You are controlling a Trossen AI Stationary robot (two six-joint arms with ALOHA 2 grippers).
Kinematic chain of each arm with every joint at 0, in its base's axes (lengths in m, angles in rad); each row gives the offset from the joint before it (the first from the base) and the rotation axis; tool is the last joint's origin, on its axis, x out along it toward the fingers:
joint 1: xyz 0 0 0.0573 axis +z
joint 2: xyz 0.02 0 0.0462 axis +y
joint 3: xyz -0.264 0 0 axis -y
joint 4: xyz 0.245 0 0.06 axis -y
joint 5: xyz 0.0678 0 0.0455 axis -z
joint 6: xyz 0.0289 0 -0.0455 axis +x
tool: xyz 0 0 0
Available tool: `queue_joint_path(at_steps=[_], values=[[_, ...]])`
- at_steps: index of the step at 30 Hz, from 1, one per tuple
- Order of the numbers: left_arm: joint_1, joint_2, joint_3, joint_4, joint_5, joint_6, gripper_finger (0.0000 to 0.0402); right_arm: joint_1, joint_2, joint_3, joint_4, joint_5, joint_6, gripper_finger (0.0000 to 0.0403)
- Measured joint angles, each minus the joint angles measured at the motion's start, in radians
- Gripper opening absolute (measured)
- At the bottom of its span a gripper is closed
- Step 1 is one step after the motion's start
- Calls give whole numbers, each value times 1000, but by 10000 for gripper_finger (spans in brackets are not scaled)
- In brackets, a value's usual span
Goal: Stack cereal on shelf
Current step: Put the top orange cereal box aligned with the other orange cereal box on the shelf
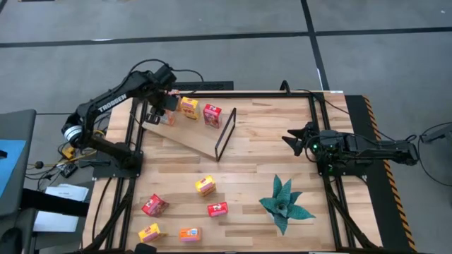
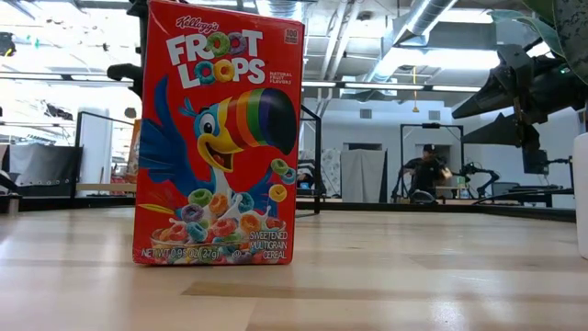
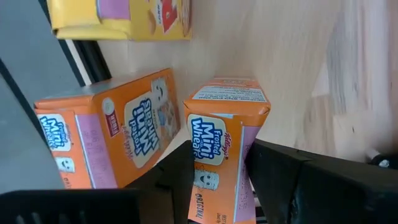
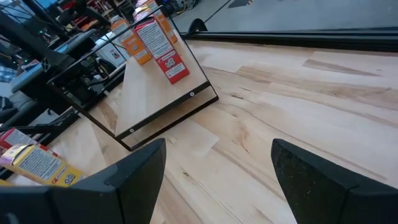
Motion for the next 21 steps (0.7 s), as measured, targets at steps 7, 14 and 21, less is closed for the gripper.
queue_joint_path(at_steps=[7,14,21], values=[[7,0,0,6,1,-2,125,0,0,0,0,38,-1,317],[7,0,0,65,-3,-31,125,0,0,0,0,41,-1,317],[7,0,0,97,2,-2,125,0,0,0,0,41,-2,317]])
